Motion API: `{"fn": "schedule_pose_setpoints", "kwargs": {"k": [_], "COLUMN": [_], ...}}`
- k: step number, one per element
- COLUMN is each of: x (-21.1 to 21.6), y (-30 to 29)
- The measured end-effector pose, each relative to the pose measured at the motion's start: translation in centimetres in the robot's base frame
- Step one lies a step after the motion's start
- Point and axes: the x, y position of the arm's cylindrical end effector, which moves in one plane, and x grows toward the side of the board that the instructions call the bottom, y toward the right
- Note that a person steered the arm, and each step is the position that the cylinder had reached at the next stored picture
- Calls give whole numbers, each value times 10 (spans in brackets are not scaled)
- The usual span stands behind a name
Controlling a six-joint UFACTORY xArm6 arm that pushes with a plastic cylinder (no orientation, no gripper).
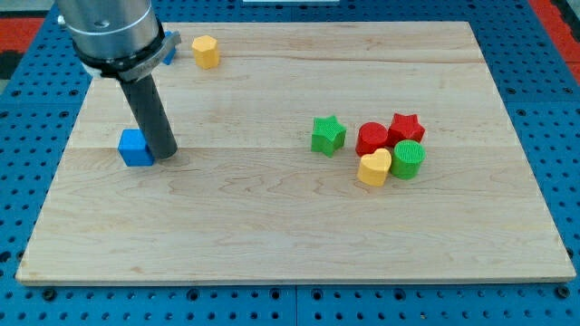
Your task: Move blue cube at the bottom of blue triangle
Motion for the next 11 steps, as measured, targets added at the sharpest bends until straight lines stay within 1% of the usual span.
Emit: {"fn": "schedule_pose_setpoints", "kwargs": {"k": [2,3,4,5,7,8,9,10,11], "x": [44,13,-3,-29,-95,-98,-136,-131,-51], "y": [-6,-41,-47,-47,-47,-71,-53,-41,-6]}}
